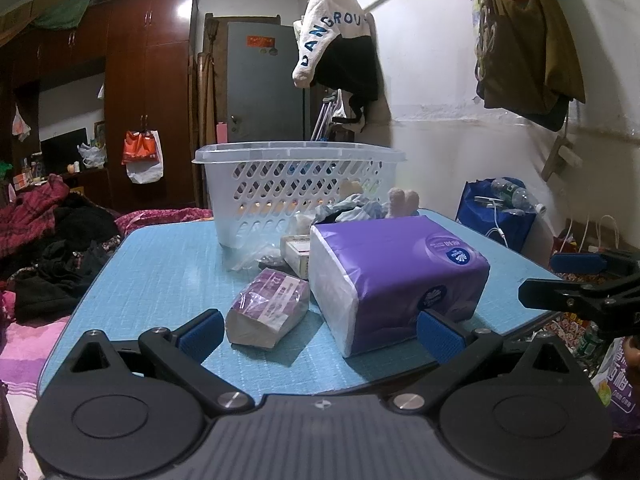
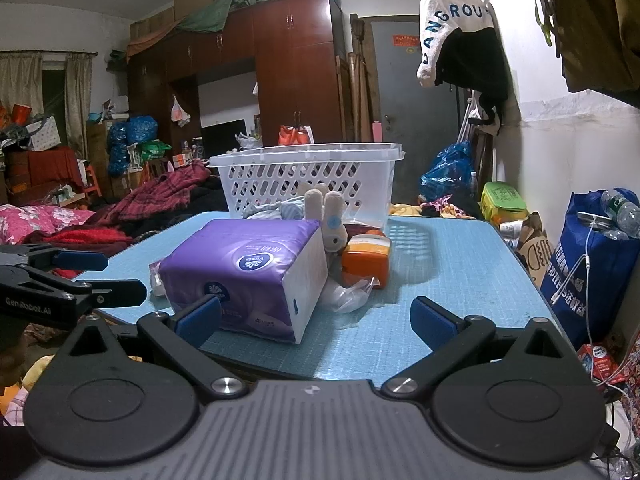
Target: Organize objects
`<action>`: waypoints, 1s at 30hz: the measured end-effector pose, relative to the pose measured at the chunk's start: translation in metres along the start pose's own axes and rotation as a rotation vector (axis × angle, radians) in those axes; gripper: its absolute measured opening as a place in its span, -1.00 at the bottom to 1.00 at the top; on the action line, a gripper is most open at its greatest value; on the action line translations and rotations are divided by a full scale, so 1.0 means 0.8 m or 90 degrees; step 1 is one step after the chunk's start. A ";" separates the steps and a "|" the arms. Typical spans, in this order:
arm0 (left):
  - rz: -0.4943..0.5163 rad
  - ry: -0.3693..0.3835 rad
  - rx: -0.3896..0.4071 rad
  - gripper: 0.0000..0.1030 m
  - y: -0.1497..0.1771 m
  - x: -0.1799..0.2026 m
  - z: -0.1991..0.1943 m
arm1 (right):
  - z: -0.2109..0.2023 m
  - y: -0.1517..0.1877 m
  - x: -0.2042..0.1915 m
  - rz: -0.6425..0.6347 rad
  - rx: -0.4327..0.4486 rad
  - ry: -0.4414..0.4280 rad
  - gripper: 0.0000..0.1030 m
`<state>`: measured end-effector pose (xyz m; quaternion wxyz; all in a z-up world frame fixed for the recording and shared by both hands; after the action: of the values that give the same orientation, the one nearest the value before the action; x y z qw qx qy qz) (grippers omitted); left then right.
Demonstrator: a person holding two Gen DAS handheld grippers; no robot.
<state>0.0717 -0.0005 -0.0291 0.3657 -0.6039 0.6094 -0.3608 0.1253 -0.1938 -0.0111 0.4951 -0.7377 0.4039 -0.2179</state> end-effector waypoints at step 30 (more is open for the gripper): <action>-0.024 0.007 0.100 1.00 -0.017 -0.018 -0.015 | -0.017 -0.011 0.014 0.019 0.099 0.002 1.00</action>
<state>0.0673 0.0137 -0.0115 0.4021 -0.5828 0.5694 -0.4177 0.1256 -0.2089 0.0015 0.5535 -0.6904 0.3976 -0.2427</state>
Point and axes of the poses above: each gripper's, at about its wrist camera, not at the fingertips, and z roughly the way its jaws point, x to its right, y to its underside, the point moved 7 cm from there along z, roughly the way its jaws point, and after that the axes turned 6 degrees about -x, right-handed, at the moved point
